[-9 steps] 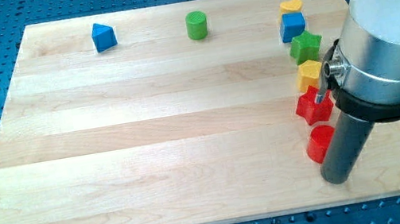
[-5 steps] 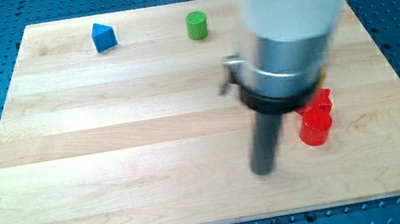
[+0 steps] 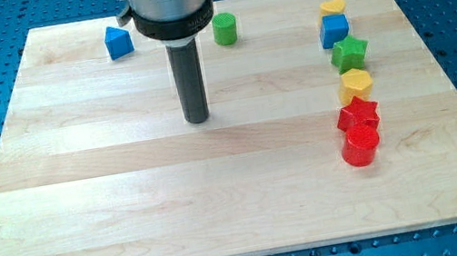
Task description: Slide the green circle to the top of the yellow heart
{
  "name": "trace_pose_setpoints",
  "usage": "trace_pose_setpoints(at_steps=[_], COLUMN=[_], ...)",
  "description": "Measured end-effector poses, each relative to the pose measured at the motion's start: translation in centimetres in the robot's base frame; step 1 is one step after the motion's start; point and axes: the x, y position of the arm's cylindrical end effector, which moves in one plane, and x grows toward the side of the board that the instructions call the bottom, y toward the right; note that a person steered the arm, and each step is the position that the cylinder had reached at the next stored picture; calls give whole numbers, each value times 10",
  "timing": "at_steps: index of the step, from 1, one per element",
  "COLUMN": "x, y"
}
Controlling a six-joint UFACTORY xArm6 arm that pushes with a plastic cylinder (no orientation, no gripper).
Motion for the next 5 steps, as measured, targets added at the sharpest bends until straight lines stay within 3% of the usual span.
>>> trace_pose_setpoints(at_steps=[2, 3, 4, 5], x=[-33, -54, -128, -152], y=[0, -35, 12, 48])
